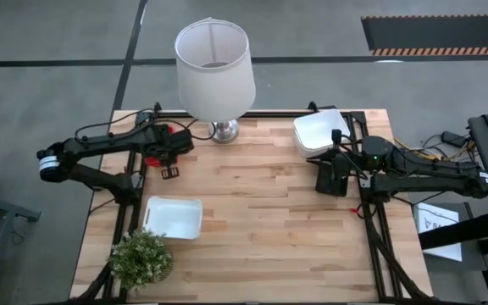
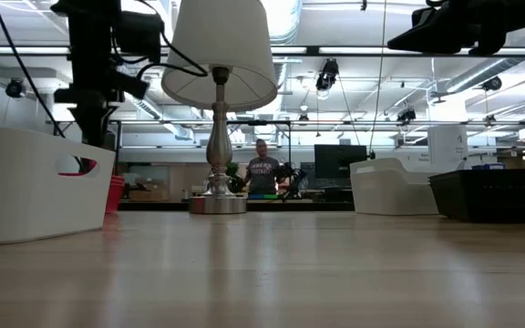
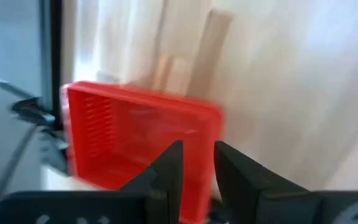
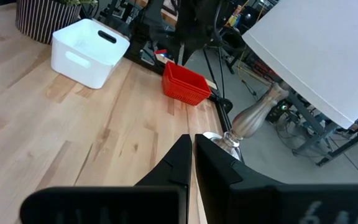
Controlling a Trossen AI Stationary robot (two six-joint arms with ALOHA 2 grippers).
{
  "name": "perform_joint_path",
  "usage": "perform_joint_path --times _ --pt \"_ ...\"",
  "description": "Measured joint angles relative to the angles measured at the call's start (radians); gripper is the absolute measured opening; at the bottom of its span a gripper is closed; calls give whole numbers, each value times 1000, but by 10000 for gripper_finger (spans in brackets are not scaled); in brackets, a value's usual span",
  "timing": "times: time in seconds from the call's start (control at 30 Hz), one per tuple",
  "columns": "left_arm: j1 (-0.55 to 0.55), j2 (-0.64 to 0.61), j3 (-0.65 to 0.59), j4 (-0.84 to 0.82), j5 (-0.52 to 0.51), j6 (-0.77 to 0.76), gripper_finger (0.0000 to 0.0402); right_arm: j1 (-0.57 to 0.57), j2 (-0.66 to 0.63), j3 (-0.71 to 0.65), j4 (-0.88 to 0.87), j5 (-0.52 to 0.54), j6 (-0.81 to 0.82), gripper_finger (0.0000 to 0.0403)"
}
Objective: Stack baskets by color
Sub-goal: Stack the left white bin on top of the stacked white bins
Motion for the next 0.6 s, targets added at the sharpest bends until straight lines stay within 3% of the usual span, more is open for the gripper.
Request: perform_joint_path --times 0.1,0.23,0.33,0.47,0.6 --pt "0 0 30 0 85 -117 73 0 0 0 -4 0 0 12" --pt "-11 0 58 -4 127 -409 73 0 0 0 -4 0 9 12" --pt "-38 0 79 -16 231 -581 73 0 0 0 -4 0 6 12" --pt "-122 3 103 -10 336 -808 72 0 0 0 -4 0 -11 12" --pt "-242 21 118 -1 342 -1023 72 0 0 0 3 0 -44 12"
